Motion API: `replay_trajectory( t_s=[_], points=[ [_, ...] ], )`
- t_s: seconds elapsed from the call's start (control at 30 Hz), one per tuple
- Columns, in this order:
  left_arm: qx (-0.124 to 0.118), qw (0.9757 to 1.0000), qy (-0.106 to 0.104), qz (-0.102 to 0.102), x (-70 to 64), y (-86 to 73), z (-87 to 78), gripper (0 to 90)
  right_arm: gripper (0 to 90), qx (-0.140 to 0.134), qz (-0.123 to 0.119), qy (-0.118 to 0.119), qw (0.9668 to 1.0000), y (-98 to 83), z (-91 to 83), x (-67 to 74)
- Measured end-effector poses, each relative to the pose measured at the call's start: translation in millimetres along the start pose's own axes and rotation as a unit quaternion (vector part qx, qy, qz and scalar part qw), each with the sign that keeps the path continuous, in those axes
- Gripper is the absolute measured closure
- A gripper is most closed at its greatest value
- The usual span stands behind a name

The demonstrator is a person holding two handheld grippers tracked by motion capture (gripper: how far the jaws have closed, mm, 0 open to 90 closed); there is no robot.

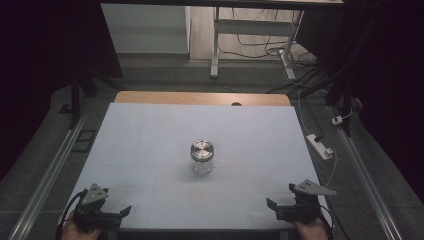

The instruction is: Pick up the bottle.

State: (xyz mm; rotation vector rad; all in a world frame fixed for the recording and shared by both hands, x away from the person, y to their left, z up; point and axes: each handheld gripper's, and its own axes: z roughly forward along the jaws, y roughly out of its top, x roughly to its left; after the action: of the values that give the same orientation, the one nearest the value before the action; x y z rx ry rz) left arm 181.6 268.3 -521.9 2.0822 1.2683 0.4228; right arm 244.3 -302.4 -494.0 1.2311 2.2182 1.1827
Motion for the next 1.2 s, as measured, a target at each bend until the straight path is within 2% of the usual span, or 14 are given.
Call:
replay_trajectory(
  t_s=[0.2,0.3,0.7,1.07,1.2],
  points=[
    [0.004,0.9998,-0.017,-0.013,2.2,0.1,0.5,1.9,0.0,0.015,-0.011,0.005,0.9998,0.8,3.2,4.2],
    [0.006,0.9996,-0.021,-0.015,2.9,0.4,1.0,1.9,0.0,0.018,-0.009,0.006,0.9998,1.0,3.7,3.5],
    [0.012,0.9995,-0.023,-0.020,4.5,1.0,2.9,1.1,0.0,0.034,-0.013,0.010,0.9993,2.2,7.2,3.7],
    [0.021,0.9997,-0.011,-0.004,-0.1,3.0,3.9,0.0,0.0,0.038,-0.016,0.013,0.9991,2.5,8.2,4.0],
    [0.012,0.9997,-0.021,-0.005,-1.7,6.6,2.7,0.0,0.0,0.038,-0.011,0.015,0.9991,2.5,8.4,2.9]
  ],
)
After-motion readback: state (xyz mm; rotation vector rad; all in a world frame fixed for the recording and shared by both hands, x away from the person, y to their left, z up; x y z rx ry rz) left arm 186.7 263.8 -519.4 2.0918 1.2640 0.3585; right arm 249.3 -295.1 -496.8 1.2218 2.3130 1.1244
